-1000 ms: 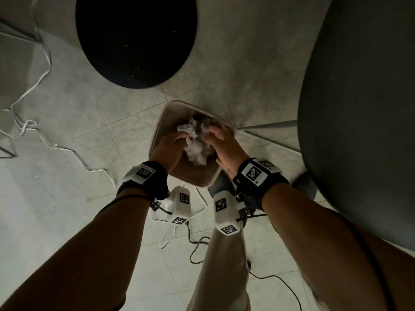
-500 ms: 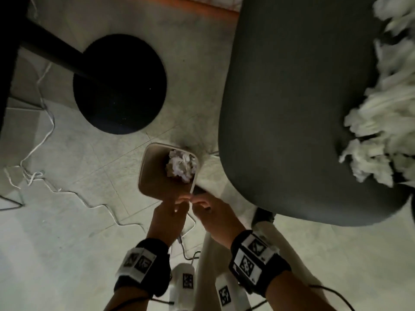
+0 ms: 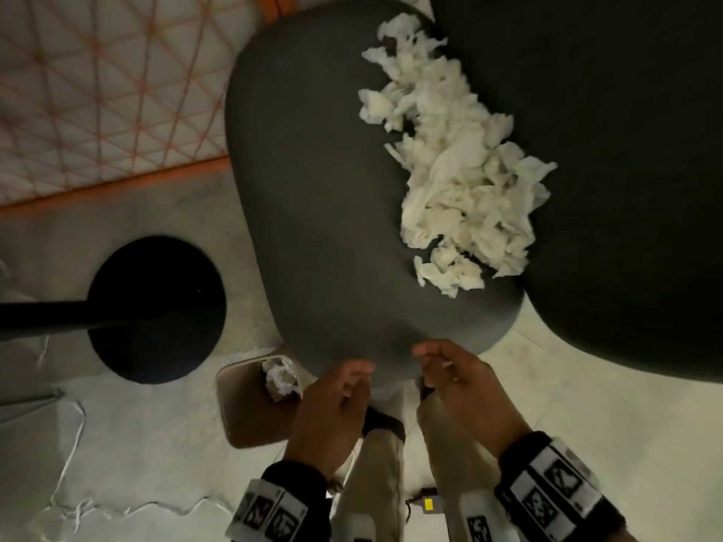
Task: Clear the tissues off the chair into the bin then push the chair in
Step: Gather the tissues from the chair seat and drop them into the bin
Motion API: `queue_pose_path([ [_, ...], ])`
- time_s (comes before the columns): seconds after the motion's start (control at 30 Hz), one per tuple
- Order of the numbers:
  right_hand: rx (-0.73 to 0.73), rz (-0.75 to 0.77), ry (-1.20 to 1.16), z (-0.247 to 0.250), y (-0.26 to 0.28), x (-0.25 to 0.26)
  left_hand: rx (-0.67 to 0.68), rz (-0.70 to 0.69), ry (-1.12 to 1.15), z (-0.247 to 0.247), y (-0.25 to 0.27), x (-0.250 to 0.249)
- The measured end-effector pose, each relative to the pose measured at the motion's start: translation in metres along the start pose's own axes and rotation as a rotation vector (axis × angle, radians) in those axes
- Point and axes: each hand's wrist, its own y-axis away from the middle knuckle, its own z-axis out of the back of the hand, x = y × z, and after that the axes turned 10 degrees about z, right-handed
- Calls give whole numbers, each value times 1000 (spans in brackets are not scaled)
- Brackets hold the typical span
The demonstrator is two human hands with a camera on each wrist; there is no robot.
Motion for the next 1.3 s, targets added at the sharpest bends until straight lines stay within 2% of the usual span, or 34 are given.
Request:
queue_pose_path([
  [0.17,-183,35,24,55,-24,-2,17,-100,-86,-7,-34,-61],
  [0.27,-247,71,35,67,-43,-8,28,-89,-183,-18,-60,-91],
  [0.37,-260,72,55,68,-62,-16,13,-88,-288,-31,-84,-113],
  [0.53,-211,119,266,60,-89,-22,-44,-78,-455,-51,-110,-127],
  [0.7,-167,34,393,57,-106,-21,-116,-11,-599,-54,-121,-116],
  [0.83,-121,-16,402,59,-108,-18,-144,-12,-473,-39,-102,-110],
  [0.93,-101,-17,385,61,-105,-13,-141,62,-370,-29,-81,-103],
  [1.03,-117,31,288,61,-96,-7,-139,155,-54,-25,-66,-93],
  [1.13,-84,52,292,62,-86,-10,-185,204,253,-24,-54,-94],
  [1.2,-57,59,299,63,-84,-13,-235,169,303,-23,-52,-97],
  [1.3,1,22,380,60,-92,-13,-309,103,252,-19,-55,-96],
])
